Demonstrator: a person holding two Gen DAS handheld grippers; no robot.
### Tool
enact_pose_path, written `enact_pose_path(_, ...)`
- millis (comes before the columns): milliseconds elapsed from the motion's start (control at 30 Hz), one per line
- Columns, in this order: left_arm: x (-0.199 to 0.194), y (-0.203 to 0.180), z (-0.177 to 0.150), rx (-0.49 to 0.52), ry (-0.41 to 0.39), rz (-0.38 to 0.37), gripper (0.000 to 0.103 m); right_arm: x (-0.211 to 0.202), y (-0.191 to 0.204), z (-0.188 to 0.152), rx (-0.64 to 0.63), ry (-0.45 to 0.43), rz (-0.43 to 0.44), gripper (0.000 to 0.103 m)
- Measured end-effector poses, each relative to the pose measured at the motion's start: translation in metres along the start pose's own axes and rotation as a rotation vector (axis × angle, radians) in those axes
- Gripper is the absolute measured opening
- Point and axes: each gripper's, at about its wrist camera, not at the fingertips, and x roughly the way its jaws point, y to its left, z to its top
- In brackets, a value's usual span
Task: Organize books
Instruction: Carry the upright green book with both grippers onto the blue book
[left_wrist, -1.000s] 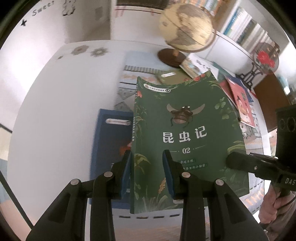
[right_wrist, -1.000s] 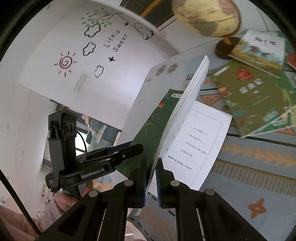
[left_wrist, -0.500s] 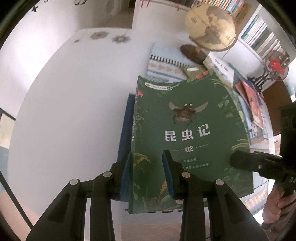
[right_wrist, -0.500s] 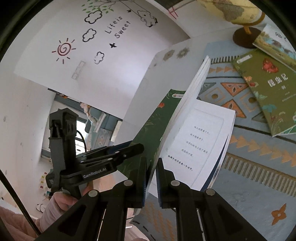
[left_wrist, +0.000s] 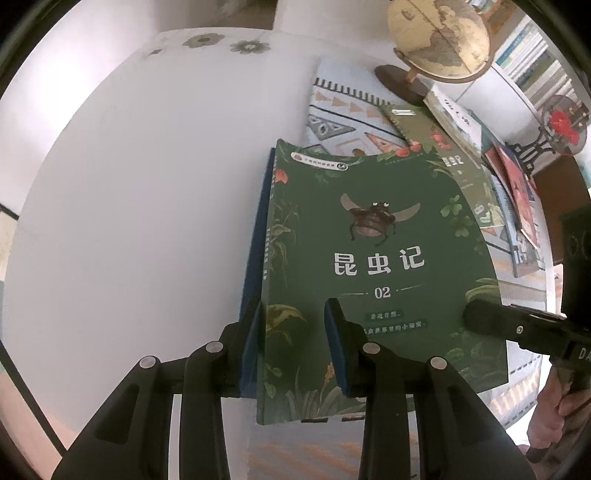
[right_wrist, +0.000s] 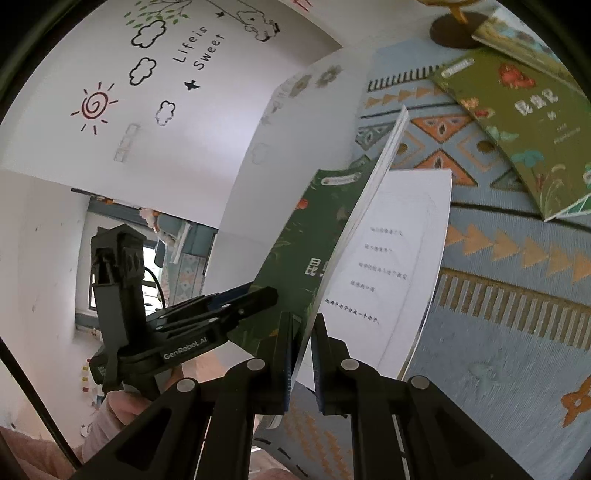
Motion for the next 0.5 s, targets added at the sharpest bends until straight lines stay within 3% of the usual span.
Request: enact_pose_path(500, 0.025, 0.018, -0.011, -0.034, 0.065, 0.015, 0.032, 0.03, -0.028, -0.014, 0.141, 0.075, -0.022, 0.009)
